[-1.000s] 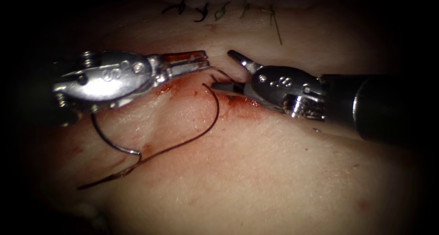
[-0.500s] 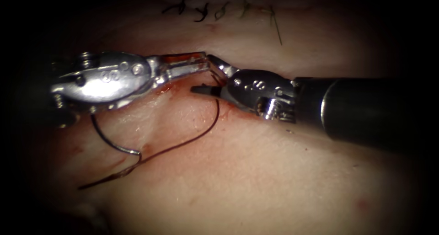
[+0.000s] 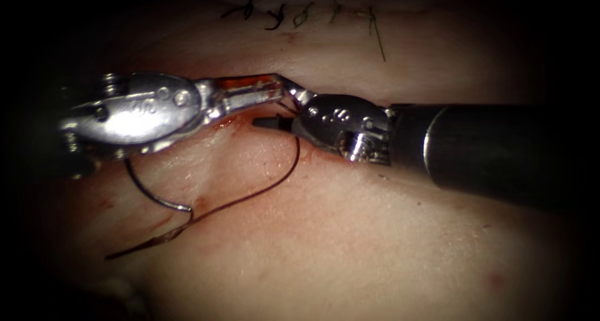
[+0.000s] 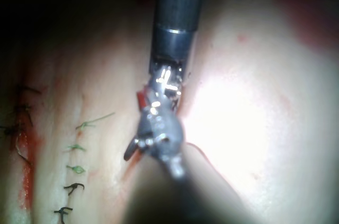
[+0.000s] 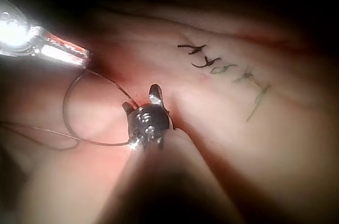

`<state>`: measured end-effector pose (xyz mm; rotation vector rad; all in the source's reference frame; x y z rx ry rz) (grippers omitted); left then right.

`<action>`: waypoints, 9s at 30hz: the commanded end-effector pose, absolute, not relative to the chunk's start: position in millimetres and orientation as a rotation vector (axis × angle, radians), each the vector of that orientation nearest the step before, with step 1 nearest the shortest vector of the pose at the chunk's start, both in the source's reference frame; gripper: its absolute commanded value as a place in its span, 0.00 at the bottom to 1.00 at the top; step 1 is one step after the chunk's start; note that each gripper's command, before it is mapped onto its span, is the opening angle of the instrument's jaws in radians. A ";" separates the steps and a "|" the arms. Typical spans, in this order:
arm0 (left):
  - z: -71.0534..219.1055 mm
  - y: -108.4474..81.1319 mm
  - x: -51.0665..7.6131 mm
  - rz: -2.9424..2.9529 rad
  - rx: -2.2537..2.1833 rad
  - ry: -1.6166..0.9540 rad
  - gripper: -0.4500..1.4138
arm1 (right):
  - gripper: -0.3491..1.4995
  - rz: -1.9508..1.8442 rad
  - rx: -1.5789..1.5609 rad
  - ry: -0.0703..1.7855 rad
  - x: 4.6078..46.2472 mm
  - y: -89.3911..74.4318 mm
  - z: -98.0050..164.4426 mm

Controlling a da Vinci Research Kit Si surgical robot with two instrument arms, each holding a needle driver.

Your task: Wound Closure

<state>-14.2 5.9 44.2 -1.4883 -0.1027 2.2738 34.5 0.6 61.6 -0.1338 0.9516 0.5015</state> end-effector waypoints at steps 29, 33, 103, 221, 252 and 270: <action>43.5 7.3 -9.9 2.268 -1.496 -0.074 0.00 | 0.96 0.527 -0.127 0.978 28.8 0.7 59.7; 44.2 7.8 -6.9 2.264 -1.479 -0.050 0.00 | 0.98 0.559 -0.157 0.989 22.6 0.5 56.9; 61.9 6.3 6.0 2.379 -1.166 0.118 0.99 | 0.99 0.597 -0.171 0.961 14.0 -6.8 55.2; 60.0 -0.6 7.4 3.838 -0.534 -0.285 0.66 | 0.99 0.605 -0.148 0.970 14.9 -8.1 55.1; 70.5 -0.4 6.6 3.776 -0.298 -0.365 0.00 | 0.99 0.611 -0.142 0.968 15.0 -8.1 55.0; 55.1 4.2 2.7 2.877 -1.186 0.035 0.00 | 0.98 0.629 -0.129 0.970 15.3 -8.2 54.4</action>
